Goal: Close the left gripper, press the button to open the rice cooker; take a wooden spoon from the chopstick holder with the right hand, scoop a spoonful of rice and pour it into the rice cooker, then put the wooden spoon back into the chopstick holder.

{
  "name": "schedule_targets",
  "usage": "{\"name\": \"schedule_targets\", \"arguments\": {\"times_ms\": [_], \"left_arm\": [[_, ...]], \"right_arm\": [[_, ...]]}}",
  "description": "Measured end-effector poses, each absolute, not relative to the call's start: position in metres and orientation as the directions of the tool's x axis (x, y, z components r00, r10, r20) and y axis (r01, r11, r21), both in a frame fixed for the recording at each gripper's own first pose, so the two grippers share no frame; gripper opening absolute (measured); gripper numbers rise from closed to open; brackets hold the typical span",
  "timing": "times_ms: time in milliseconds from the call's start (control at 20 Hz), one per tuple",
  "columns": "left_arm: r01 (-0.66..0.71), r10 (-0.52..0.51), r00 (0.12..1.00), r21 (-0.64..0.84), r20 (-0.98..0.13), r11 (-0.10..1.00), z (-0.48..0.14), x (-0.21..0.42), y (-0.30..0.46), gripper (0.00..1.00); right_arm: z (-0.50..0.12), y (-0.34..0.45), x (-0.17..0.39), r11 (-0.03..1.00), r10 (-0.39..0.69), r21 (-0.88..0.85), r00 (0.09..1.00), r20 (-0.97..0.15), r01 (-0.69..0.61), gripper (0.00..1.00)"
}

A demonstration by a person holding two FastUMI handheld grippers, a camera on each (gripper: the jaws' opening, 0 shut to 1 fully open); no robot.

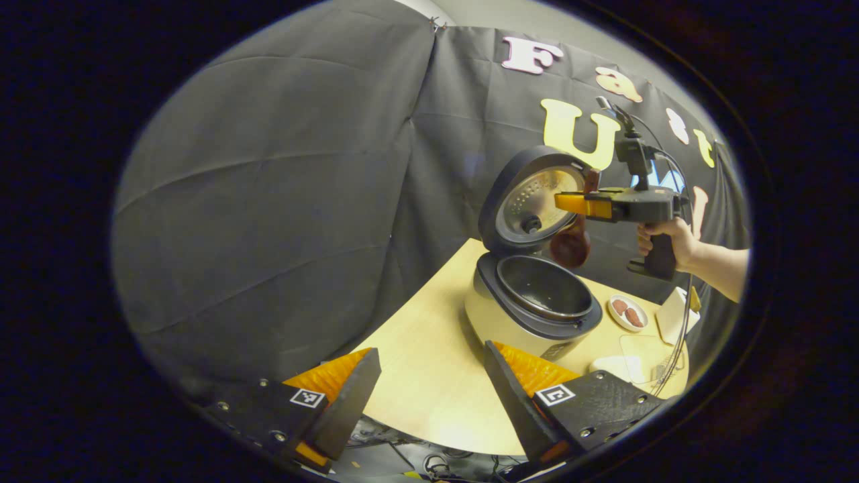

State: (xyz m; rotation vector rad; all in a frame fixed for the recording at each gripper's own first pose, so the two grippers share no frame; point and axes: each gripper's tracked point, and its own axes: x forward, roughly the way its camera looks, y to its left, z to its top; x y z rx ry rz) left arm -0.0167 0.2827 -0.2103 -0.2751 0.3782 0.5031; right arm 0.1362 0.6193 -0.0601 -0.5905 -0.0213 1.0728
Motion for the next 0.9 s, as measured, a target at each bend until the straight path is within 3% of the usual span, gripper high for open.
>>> {"name": "schedule_targets", "arguments": {"times_ms": [250,450,900], "left_arm": [[-0.504,0.41,0.817,-0.157,-0.406,0.849,-0.21,-0.016,0.281,0.99],[-0.478,0.393,0.831,-0.144,-0.394,0.867,-0.21,-0.013,0.28,0.98],[-0.351,0.298,0.886,-0.095,-0.356,0.931,-0.194,0.02,0.218,0.97]], "right_arm": [[-0.055,0.617,0.134,0.338,0.848,-0.458,0.477,-0.23,-0.822,0.21],[-0.015,0.6,0.118,0.383,0.87,-0.4,0.471,-0.148,-0.833,0.21],[0.084,0.45,0.119,0.554,0.823,-0.283,0.566,0.047,-0.783,0.17]]}}
